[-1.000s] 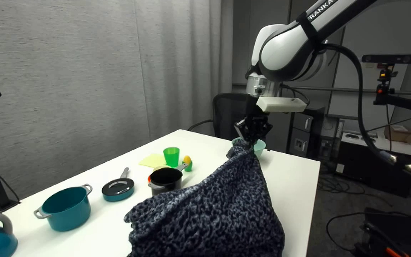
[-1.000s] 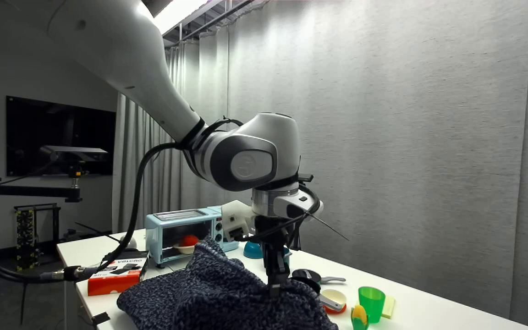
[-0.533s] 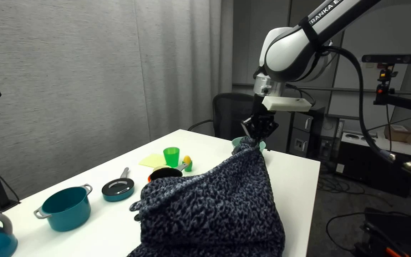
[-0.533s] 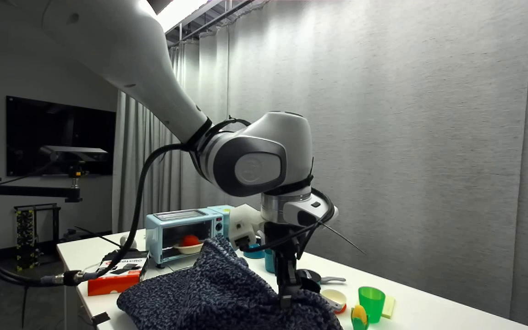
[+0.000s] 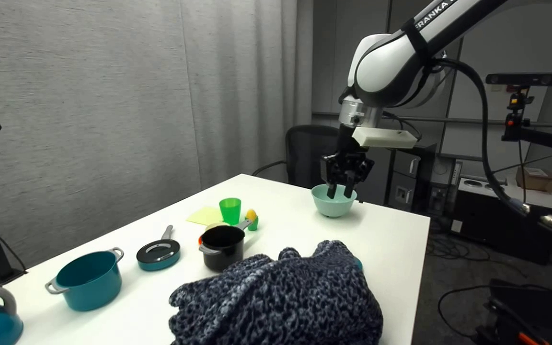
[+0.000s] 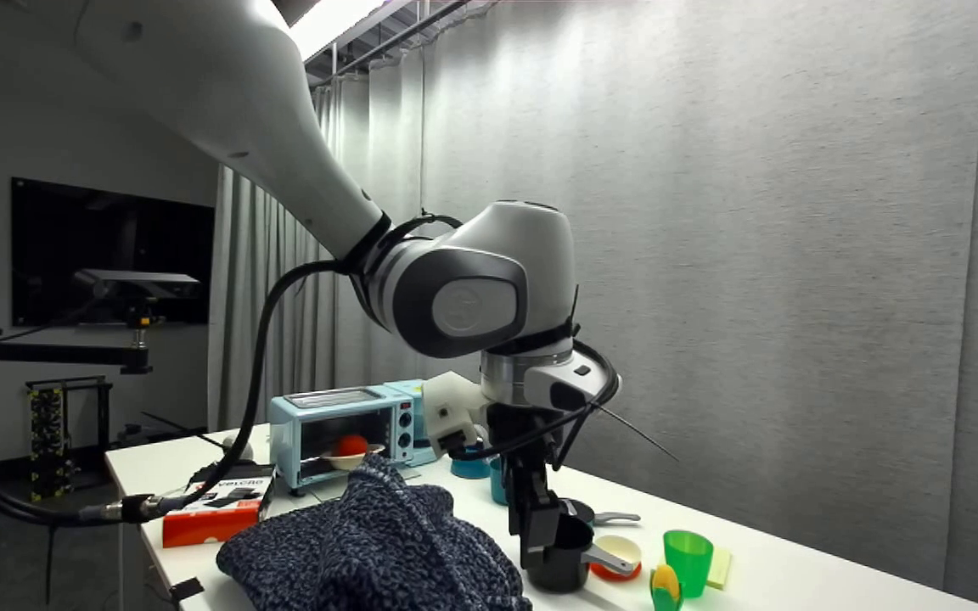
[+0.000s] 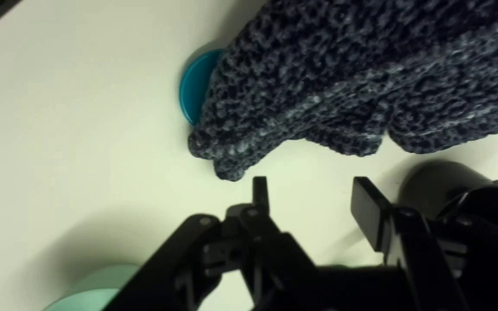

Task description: Unfold the blanket

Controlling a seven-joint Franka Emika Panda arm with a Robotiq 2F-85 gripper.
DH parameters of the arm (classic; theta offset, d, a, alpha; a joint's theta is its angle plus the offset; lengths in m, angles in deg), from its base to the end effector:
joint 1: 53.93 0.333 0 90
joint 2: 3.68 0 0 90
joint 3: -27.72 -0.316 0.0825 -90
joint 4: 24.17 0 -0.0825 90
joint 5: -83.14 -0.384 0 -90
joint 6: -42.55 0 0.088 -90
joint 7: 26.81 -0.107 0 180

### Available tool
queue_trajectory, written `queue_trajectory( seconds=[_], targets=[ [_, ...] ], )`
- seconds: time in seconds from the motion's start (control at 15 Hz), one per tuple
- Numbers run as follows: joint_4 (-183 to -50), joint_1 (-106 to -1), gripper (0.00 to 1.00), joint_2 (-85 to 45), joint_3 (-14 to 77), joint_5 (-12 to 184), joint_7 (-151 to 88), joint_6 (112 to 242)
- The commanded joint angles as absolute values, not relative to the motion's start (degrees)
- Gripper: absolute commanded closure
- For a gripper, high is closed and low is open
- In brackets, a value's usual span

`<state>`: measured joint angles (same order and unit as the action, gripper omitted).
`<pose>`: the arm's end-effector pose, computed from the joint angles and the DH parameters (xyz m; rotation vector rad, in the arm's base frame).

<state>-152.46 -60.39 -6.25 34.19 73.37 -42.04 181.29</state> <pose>0.5293 -0.1205 0.3624 -2.8761 0.9079 -0.2046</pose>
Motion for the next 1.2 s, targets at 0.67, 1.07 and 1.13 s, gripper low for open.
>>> queue_trajectory(
  seconds=[0.67,1.07,1.13],
  targets=[
    [-118.22,-52.15,0.00,-34.05,13.78,56.38,-20.62,178.29],
    [-102.41,-49.40,0.00,-41.14,14.68,64.72,-23.35,152.39],
    [-99.77,-48.53,0.00,-42.02,15.24,66.46,-23.47,148.61]
  ],
)
